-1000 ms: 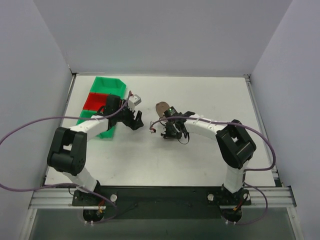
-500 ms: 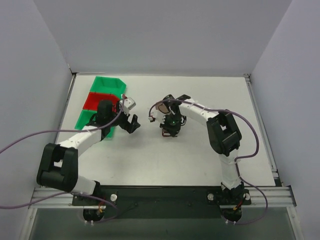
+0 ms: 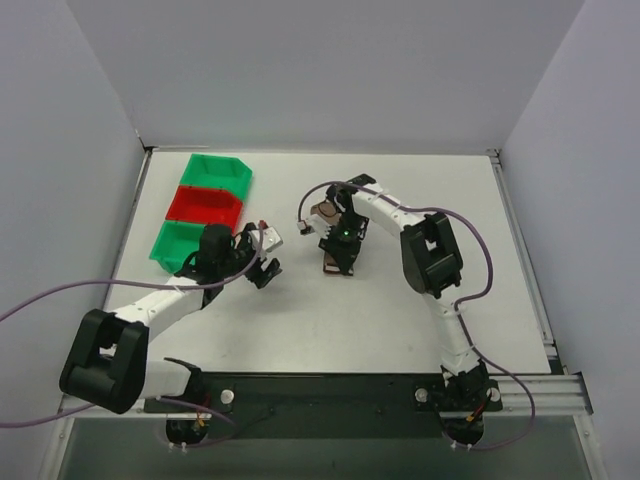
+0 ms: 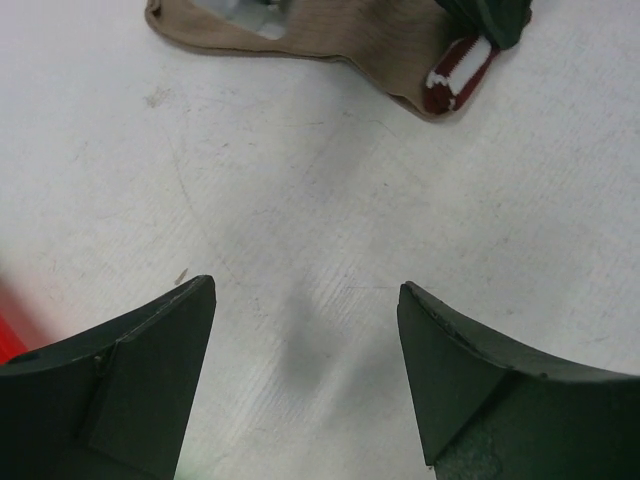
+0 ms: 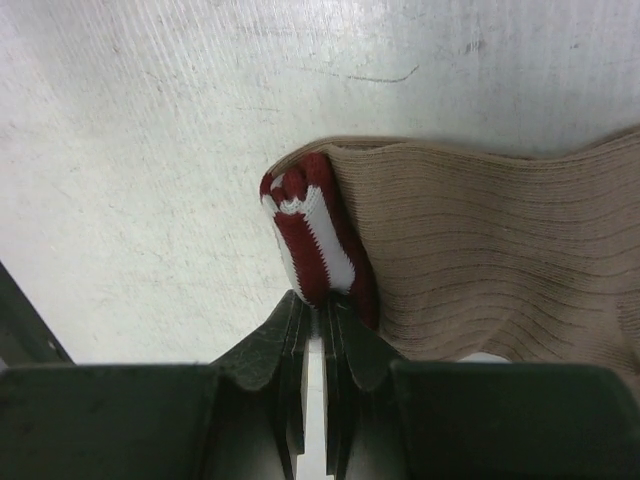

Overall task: Roll the socks
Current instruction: Roll the sock at the center of the board.

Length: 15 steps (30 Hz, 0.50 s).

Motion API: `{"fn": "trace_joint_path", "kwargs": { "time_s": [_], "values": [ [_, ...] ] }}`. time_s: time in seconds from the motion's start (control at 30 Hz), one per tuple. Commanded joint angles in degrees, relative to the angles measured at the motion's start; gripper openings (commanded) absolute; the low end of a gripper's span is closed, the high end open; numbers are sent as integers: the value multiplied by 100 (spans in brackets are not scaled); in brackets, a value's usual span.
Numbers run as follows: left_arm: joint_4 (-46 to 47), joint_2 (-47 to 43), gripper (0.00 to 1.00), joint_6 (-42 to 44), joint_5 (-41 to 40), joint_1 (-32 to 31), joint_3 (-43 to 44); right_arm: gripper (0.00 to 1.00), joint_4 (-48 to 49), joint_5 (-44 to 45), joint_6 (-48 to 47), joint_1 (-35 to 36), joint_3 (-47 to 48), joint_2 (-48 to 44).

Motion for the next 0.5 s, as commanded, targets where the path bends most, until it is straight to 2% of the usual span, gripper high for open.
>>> {"fn": "trace_joint_path", "kwargs": {
  "time_s": [0.0,0.27,0.47],
  "values": [
    [649,-306,82,837,-646,-736,-343,0,-940,-357,109,-26,404,540],
    [940,-87,82,1408,-1481,-1537,-405,0,-1353,-639,267,-167,923,927],
    [1450,537,85,2269,-2623,-2645,-291,0,-1547,-586,294,-158,1126,1112]
  ]
}}
